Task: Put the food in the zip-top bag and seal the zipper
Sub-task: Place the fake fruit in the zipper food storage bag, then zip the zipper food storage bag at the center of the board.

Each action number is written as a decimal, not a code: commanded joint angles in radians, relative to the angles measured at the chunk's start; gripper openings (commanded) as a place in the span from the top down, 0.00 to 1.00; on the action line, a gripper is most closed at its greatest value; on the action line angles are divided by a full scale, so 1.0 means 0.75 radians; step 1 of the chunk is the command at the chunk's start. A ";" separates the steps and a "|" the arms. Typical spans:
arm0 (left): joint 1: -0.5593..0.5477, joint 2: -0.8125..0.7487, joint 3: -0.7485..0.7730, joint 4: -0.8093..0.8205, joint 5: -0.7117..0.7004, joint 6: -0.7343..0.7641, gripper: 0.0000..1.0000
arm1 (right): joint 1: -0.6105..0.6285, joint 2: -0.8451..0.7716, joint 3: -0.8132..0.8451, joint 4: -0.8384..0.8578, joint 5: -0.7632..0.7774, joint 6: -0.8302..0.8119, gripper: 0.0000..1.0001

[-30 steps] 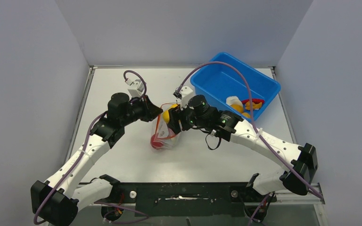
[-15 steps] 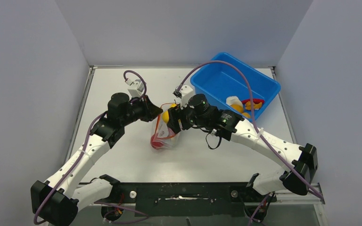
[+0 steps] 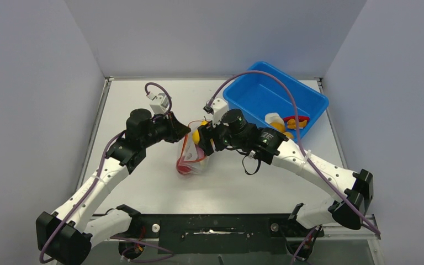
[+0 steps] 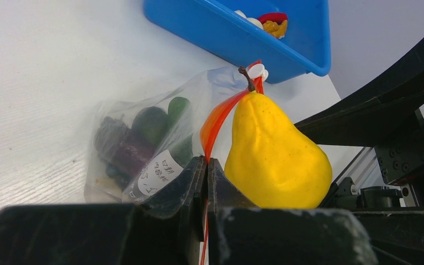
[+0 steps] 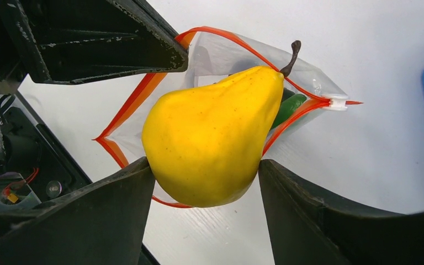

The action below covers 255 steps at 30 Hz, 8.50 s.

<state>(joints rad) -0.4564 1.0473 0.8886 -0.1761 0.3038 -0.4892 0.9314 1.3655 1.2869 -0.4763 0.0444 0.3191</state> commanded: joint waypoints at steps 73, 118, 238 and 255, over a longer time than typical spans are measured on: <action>0.005 -0.173 0.060 -0.048 0.591 0.628 1.00 | 0.024 -0.503 -0.725 0.550 -0.414 -0.943 0.47; -0.035 -0.318 0.013 -0.010 0.885 1.007 0.46 | 0.004 -0.465 -0.548 0.512 -0.482 -0.785 1.00; -0.418 -0.087 0.101 -0.154 0.640 1.401 0.74 | 0.041 -0.448 -0.554 0.492 -0.572 -0.897 1.00; -0.418 -0.211 0.048 -0.194 0.455 1.393 1.00 | -0.075 -0.613 -0.776 0.708 -0.542 -0.832 1.00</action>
<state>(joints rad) -0.7719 0.9409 0.9142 -0.3244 0.6758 0.5468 0.9096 0.9581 0.7334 -0.0452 -0.3676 -0.3225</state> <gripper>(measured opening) 0.095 0.028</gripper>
